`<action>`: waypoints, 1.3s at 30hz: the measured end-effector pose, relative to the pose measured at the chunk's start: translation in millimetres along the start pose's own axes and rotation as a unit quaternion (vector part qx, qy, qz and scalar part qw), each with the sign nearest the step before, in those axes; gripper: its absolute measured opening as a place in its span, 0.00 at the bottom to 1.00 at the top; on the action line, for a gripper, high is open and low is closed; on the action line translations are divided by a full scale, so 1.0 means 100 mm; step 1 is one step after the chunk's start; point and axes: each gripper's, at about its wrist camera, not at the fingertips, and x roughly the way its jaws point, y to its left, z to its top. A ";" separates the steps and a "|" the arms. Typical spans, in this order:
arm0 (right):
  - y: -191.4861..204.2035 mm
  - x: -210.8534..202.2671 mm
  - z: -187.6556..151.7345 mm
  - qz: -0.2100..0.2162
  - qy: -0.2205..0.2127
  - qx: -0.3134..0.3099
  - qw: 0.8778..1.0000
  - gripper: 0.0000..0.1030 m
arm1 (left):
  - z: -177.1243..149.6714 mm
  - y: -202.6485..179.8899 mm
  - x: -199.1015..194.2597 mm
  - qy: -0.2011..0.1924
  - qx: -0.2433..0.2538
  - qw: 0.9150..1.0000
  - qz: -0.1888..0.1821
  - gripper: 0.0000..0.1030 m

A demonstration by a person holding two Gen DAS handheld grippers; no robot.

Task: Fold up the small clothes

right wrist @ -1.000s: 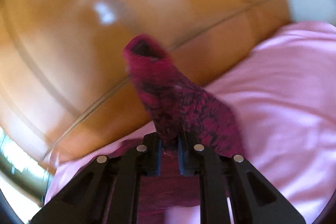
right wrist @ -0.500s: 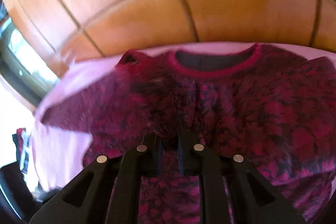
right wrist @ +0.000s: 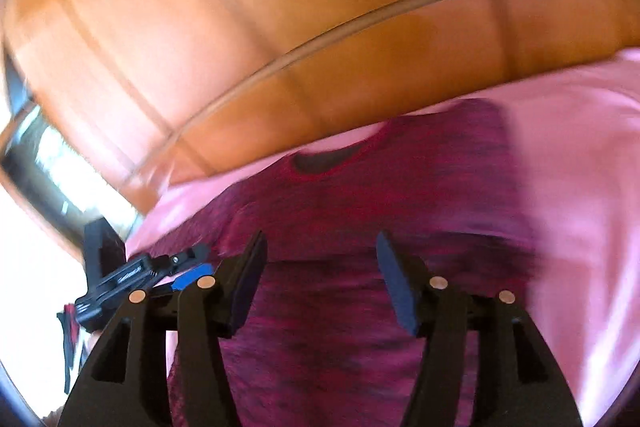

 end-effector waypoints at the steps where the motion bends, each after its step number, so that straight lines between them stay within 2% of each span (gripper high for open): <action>1: -0.14 -0.11 0.00 -0.013 -0.010 0.013 1.000 0.56 | 0.03 0.01 0.07 0.006 -0.008 1.000 -0.005 0.64; 3: -0.46 -0.31 0.00 -0.040 -0.026 0.045 0.998 0.55 | 0.06 0.03 0.16 0.011 -0.015 1.000 -0.004 0.64; 5: -0.72 -0.38 -0.04 -0.055 -0.029 0.078 0.995 0.53 | 0.10 0.02 0.26 0.015 -0.017 1.000 0.002 0.54; 7: -0.85 -0.38 -0.07 -0.063 -0.028 0.095 0.993 0.49 | 0.14 -0.02 0.34 0.017 -0.004 1.000 0.025 0.21; 8: -0.88 -0.38 -0.06 -0.064 -0.028 0.099 0.993 0.46 | 0.17 -0.03 0.38 0.019 0.002 0.999 0.029 0.15; 10: -0.94 -0.40 -0.07 -0.060 -0.029 0.104 0.992 0.41 | 0.18 -0.08 0.34 0.005 0.012 0.999 0.036 0.11; 13: -0.88 -0.33 0.01 -0.050 -0.028 0.099 0.993 0.38 | 0.23 -0.15 0.16 -0.029 0.028 0.999 0.036 0.11; 16: -0.79 -0.08 0.01 -0.059 0.001 0.079 0.995 0.36 | 0.26 -0.10 0.01 -0.047 0.033 0.997 0.050 0.11; 18: -0.77 0.11 -0.03 -0.073 0.020 0.065 0.995 0.34 | 0.25 -0.03 -0.01 -0.047 0.035 0.996 0.065 0.11; 21: -0.79 0.31 -0.09 -0.101 0.044 0.054 0.992 0.30 | 0.19 0.10 0.07 -0.027 0.039 0.995 0.086 0.11; 24: -0.76 0.34 -0.11 -0.123 0.048 0.038 0.990 0.30 | 0.14 0.17 0.21 -0.011 0.046 0.993 0.108 0.11; 26: -0.64 0.28 -0.06 -0.138 0.051 0.016 0.989 0.32 | 0.12 0.15 0.22 -0.017 0.053 0.992 0.111 0.11; 29: -0.49 0.23 0.08 -0.139 0.030 0.002 0.990 0.32 | 0.09 0.10 0.18 -0.026 0.064 0.992 0.110 0.11; 32: -0.37 0.42 0.23 -0.140 0.024 -0.017 0.990 0.32 | 0.13 0.09 0.14 -0.033 0.065 0.992 0.107 0.11; 35: -0.29 0.79 0.30 -0.169 0.043 -0.047 0.984 0.33 | 0.11 0.14 0.08 -0.039 0.061 0.991 0.111 0.11; 39: -0.29 1.08 0.17 -0.218 0.049 -0.091 0.970 0.33 | 0.02 0.30 0.13 -0.033 0.051 0.990 0.124 0.11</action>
